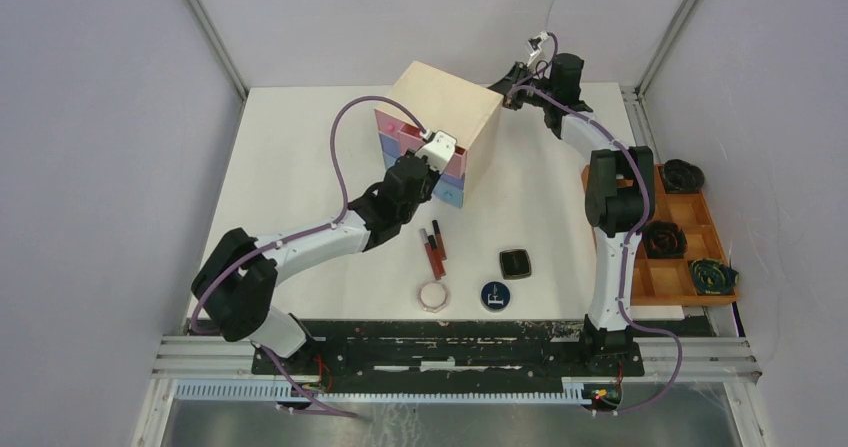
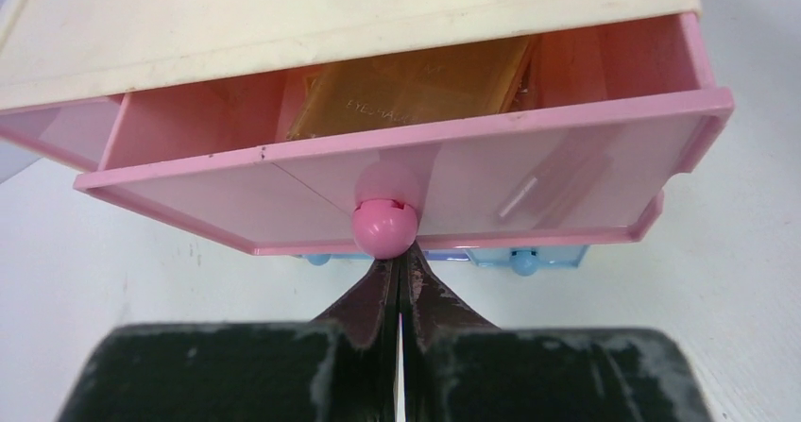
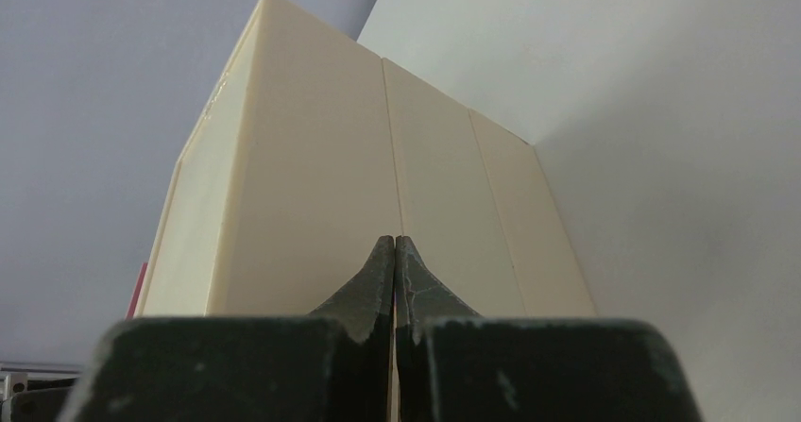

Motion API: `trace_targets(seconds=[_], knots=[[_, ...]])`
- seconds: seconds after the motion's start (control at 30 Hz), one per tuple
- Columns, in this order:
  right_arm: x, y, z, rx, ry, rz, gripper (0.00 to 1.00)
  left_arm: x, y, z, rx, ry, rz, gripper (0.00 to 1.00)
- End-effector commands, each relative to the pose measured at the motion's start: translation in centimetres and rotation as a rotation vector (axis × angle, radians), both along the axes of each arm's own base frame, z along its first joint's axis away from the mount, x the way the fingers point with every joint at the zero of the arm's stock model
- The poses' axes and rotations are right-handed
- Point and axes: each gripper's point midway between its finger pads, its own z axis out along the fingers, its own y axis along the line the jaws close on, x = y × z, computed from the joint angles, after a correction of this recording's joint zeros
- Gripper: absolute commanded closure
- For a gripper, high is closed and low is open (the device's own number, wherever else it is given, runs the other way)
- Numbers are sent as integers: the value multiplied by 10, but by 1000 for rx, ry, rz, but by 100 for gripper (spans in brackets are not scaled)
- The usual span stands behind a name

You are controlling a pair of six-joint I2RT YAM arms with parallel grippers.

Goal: Organize the makeup
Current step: Close the drawer in the storage box.

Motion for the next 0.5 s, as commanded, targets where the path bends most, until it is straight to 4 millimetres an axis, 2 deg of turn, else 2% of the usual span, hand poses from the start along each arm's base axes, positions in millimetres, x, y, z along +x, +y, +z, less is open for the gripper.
trace_targets(seconds=[0.0,0.47], knots=[[-18,13,20,12,-58,99,100,26,-12,93,-157,-255,11,97],[-26,12,12,-15,-45,127,100,41,-32,95,-185,-279,-33,97]])
